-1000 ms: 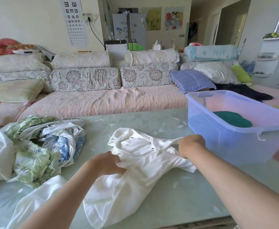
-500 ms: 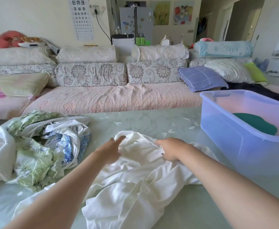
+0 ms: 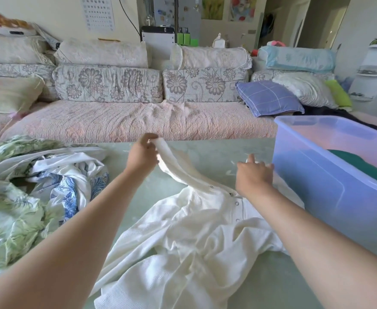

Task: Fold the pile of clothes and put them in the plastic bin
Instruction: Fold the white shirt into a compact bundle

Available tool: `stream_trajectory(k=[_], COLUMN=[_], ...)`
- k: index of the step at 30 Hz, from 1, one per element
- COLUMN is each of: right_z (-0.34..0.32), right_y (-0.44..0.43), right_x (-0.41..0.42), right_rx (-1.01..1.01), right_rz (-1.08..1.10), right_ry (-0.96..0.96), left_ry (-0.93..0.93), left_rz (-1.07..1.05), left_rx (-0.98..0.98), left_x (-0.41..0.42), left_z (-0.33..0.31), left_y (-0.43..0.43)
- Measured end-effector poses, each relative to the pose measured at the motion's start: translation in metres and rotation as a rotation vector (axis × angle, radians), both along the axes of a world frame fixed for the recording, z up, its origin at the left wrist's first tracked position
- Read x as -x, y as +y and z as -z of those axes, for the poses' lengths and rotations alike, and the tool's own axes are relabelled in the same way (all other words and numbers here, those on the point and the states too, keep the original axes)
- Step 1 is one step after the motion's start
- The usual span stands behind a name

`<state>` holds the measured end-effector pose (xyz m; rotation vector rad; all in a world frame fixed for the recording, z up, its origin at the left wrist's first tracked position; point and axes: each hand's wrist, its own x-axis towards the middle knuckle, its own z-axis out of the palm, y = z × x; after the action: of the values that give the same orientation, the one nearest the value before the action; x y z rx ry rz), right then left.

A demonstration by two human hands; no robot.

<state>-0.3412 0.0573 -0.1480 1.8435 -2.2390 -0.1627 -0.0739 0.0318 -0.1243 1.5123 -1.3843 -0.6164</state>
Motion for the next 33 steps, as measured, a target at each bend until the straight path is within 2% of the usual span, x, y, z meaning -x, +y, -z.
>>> stream_trajectory(k=[2, 5, 6, 9, 11, 14, 16, 18, 21, 24, 26, 27, 29, 31, 33], right_z=[0.003, 0.011, 0.016, 0.036, 0.043, 0.044, 0.042, 0.036, 0.027, 0.027, 0.031, 0.032, 0.032, 0.034, 0.035], right_y=[-0.007, -0.008, -0.008, -0.013, -0.02, -0.027, -0.031, -0.035, -0.044, -0.048, -0.046, -0.046, -0.052, -0.065, -0.074], right_x=[-0.005, -0.017, -0.021, -0.024, -0.021, -0.018, -0.018, -0.019, -0.017, -0.016, -0.021, -0.025, -0.032, -0.035, -0.035], right_rx=[0.066, -0.066, -0.127, -0.201, -0.208, -0.198, -0.103, 0.078, 0.286, 0.173, -0.018, -0.086, -0.096, -0.05, -0.076], right_rz=[-0.175, -0.351, -0.358, -0.3, -0.247, -0.196, -0.153, -0.088, 0.037, 0.0, -0.084, -0.088, -0.003, 0.047, 0.035], right_ry=[-0.114, -0.626, -0.689, -0.649, -0.652, -0.655, -0.702, -0.725, -0.762, -0.756, -0.921, -1.049, -1.272, -1.308, -1.216], left_ry=[-0.165, -0.233, -0.326, -0.604, -0.651, -0.637, -0.68, -0.772, -0.915, -1.095, -1.118, -1.112, -1.052, -0.956, -0.847], left_rz=[0.121, 0.225, 0.219, 0.284, 0.32, 0.394, 0.37, 0.259, 0.14, 0.173, 0.187, 0.172, 0.128, 0.116, 0.131], left_rx=[0.039, -0.085, -0.139, -0.359, -0.484, -0.471, -0.419, -0.418, -0.617, -0.834, -0.927, -0.912, -0.742, -0.566, -0.518], left_x=[0.009, 0.016, 0.017, 0.021, 0.023, 0.032, 0.032, 0.023, -0.01, -0.038, -0.046, -0.046, -0.042, -0.033, -0.02], left_z=[0.006, 0.025, 0.032, 0.051, 0.061, 0.066, 0.064, 0.055, 0.035, 0.023, 0.024, 0.024, 0.031, 0.04, 0.049], left_y=[-0.002, -0.004, -0.002, 0.005, 0.009, 0.011, 0.008, 0.0, -0.003, 0.011, 0.014, 0.013, -0.004, -0.022, -0.029])
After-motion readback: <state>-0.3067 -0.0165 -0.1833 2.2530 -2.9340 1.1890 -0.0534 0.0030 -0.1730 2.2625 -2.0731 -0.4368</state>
